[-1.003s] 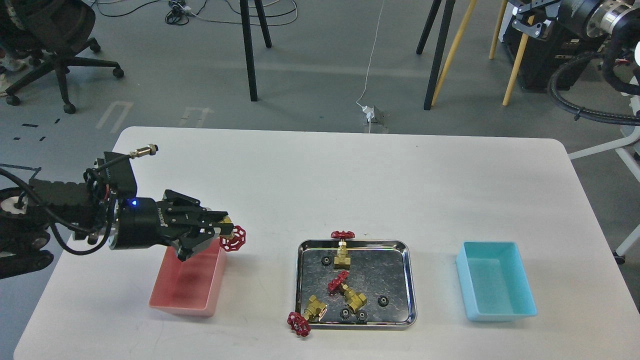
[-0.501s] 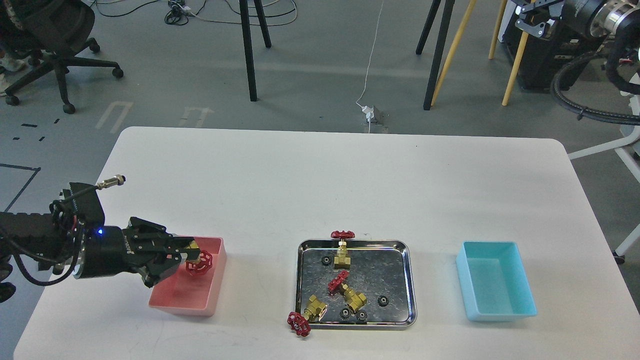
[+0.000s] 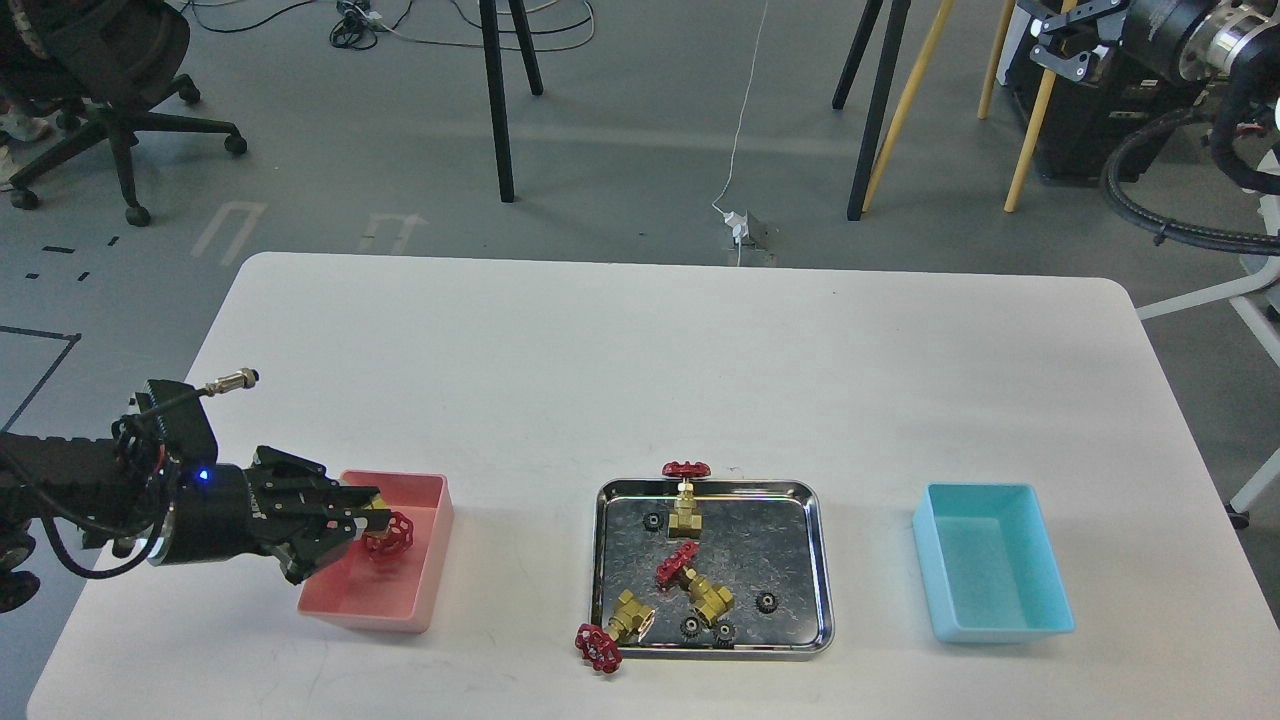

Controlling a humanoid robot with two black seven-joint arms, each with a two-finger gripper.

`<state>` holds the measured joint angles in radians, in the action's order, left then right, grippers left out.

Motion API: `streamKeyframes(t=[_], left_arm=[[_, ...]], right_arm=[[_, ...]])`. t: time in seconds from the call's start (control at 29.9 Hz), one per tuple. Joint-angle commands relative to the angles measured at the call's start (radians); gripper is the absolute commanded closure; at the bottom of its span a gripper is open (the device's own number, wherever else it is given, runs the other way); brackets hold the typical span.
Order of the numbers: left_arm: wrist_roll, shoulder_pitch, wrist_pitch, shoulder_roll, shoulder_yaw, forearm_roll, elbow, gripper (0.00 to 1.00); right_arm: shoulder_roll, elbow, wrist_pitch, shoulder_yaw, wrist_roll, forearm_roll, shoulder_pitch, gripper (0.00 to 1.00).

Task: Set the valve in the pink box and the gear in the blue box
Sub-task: 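Open the left gripper, release the valve, and raise the left arm, then move the right gripper down over the metal tray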

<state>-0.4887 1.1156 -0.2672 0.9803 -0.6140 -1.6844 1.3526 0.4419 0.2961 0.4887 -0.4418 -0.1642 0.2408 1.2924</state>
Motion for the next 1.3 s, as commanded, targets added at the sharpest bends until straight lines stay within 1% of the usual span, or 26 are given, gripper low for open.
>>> streamKeyframes(t=[0.0,0.07,0.13,0.2,0.27,0.37,0.5,0.6,0.7,0.77,0.84,0.9,0.94,1.0,1.07,1.14,1.17,1.27], left_arm=[[0.000,-0.016,0.002,-0.023,-0.001,0.000,-0.024,0.68],[0.000,-0.019,0.002,-0.029,-0.001,0.000,-0.038,0.63],[0.000,-0.019,0.002,-0.031,-0.001,0.005,-0.043,0.54],[0.000,-0.016,0.008,-0.029,0.007,0.014,-0.043,0.40],[0.000,-0.014,0.011,-0.028,0.046,0.020,-0.038,0.25],[0.000,-0.016,0.028,-0.020,0.141,0.073,-0.029,0.23],[0.000,-0.011,0.130,-0.012,0.291,0.291,0.000,0.20],[0.000,-0.014,0.218,-0.015,0.443,0.512,0.002,0.18],[0.000,-0.019,0.316,-0.049,0.632,0.760,0.013,0.18],[0.000,-0.019,0.396,-0.112,0.739,0.953,0.020,0.17],[0.000,-0.020,0.468,-0.181,0.816,1.151,0.013,0.16],[0.000,-0.029,0.516,-0.259,0.861,1.305,-0.001,0.13],[0.000,-0.033,0.528,-0.311,0.876,1.354,-0.010,0.13],[0.000,-0.036,0.522,-0.415,0.898,1.384,-0.027,0.13],[0.000,-0.054,0.513,-0.510,0.915,1.382,-0.064,0.12],[0.000,-0.074,0.493,-0.581,0.930,1.381,-0.091,0.10],[0.000,-0.079,0.482,-0.607,0.936,1.379,-0.102,0.10],[0.000,-0.082,0.448,-0.678,0.933,1.373,-0.165,0.09]], right_arm=[[0.000,0.001,0.000,0.000,0.000,0.000,-0.004,0.00],[0.000,0.001,0.000,0.000,0.000,0.000,-0.005,0.00],[0.000,0.003,0.000,0.000,0.000,0.002,-0.005,0.00],[0.001,0.005,0.000,0.002,-0.001,0.000,-0.005,0.00],[0.004,0.005,0.000,0.011,0.000,-0.002,-0.005,0.00],[0.003,0.014,0.000,0.055,0.002,-0.047,-0.007,0.00],[-0.005,0.089,0.000,0.196,0.009,-0.243,0.004,0.00],[-0.005,0.181,0.000,0.261,0.011,-0.414,0.005,0.00],[0.001,0.338,0.000,0.308,0.011,-0.683,0.005,0.00],[0.009,0.501,0.000,0.333,0.011,-0.911,-0.001,0.00],[0.037,0.654,0.000,0.359,0.011,-1.116,-0.010,0.00],[0.069,0.782,0.000,0.412,0.009,-1.282,-0.022,0.00],[0.077,0.849,0.000,0.451,0.009,-1.351,-0.028,0.00],[0.078,0.937,0.000,0.504,0.009,-1.431,-0.024,0.00],[0.080,1.007,0.000,0.543,-0.003,-1.459,-0.022,0.01],[0.080,1.061,0.000,0.580,-0.009,-1.473,-0.024,0.02],[0.080,1.077,0.000,0.601,-0.015,-1.482,-0.022,0.05],[0.078,1.104,0.000,0.644,-0.041,-1.512,-0.022,0.19]])
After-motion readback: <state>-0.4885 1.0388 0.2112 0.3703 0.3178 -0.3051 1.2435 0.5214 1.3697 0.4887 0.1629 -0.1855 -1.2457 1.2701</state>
